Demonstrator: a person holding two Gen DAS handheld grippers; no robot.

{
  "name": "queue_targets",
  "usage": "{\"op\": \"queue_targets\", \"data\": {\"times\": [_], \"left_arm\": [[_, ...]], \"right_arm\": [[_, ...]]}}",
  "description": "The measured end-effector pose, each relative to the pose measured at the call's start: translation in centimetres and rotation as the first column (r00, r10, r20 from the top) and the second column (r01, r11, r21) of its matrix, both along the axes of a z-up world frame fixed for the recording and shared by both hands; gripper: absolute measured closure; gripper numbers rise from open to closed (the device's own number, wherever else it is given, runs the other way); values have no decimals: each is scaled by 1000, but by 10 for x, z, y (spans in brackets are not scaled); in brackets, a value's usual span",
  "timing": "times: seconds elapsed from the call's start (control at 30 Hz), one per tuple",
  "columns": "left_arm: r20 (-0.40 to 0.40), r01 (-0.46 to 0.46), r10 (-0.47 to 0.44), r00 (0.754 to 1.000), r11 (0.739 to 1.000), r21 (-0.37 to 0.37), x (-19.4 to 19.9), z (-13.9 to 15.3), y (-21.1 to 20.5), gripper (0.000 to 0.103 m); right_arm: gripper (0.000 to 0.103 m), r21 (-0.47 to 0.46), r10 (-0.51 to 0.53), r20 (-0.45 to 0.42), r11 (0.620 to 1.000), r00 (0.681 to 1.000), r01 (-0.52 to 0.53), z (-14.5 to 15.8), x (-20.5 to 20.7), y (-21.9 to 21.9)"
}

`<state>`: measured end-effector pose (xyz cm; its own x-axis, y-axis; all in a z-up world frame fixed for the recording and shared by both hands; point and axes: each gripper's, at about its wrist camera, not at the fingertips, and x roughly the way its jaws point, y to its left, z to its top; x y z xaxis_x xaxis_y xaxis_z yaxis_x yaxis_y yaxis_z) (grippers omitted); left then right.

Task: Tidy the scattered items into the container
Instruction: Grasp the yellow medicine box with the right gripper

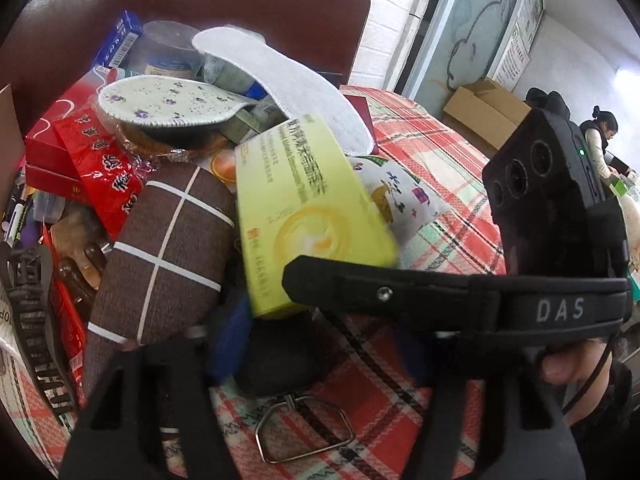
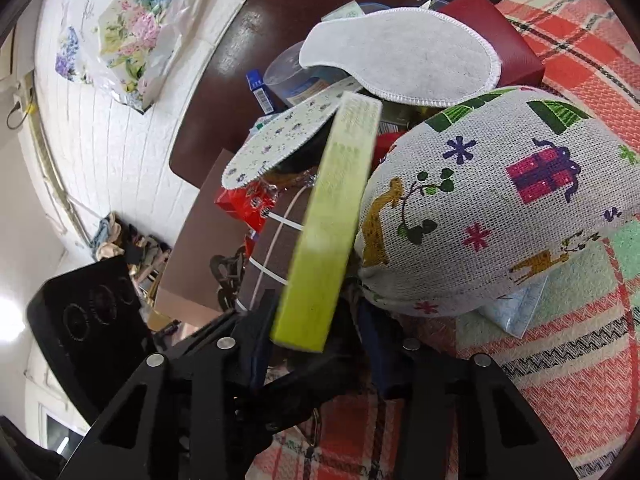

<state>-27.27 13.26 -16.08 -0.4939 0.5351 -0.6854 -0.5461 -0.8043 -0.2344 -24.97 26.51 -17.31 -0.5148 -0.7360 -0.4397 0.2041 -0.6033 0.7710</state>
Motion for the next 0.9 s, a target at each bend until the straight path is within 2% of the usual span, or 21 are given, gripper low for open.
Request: {"op": "queue_targets", "data": {"times": [0.03, 0.1, 0.33, 0.37, 0.43, 0.47, 0.5, 0.6, 0.9], "left_arm": [[6, -2, 2, 1000, 1000, 5, 1, 1, -2, 72], [22, 1, -2, 1000, 1000, 27, 2, 3, -5, 76], [24, -12, 12, 1000, 1000, 22, 9, 8, -13, 77], [25, -14, 13, 1000, 1000, 20, 10, 9, -15, 74], [19, -38, 38, 999, 999, 25, 11, 11, -19, 56], [23, -57, 56, 998, 998, 38, 10, 12, -23, 40], [28, -75, 74, 997, 996, 57, 8, 13, -27, 36], [47, -86, 81, 996, 990, 115, 3, 15, -33, 36], [40, -37, 35, 999, 998, 58, -18, 17, -6, 36]], "right_arm": [[64, -3, -3, -7, 1000, 1000, 3, 1, 2, 1], [66, -11, -6, -12, 1000, 1000, 5, 3, 5, 2], [66, 24, -28, -18, 999, 999, 28, 11, 13, 3], [66, 22, -34, -14, 999, 999, 34, 11, 14, 4], [66, 13, -76, 5, 997, 997, 76, 11, 14, 10], [66, -1, -96, 9, 995, 995, 96, 11, 15, 14], [66, -24, -111, 12, 994, 994, 111, 11, 15, 19], [66, -26, -128, 6, 991, 992, 128, 15, 12, 21], [66, -57, -108, 25, 992, 994, 109, 13, -14, 15]]}}
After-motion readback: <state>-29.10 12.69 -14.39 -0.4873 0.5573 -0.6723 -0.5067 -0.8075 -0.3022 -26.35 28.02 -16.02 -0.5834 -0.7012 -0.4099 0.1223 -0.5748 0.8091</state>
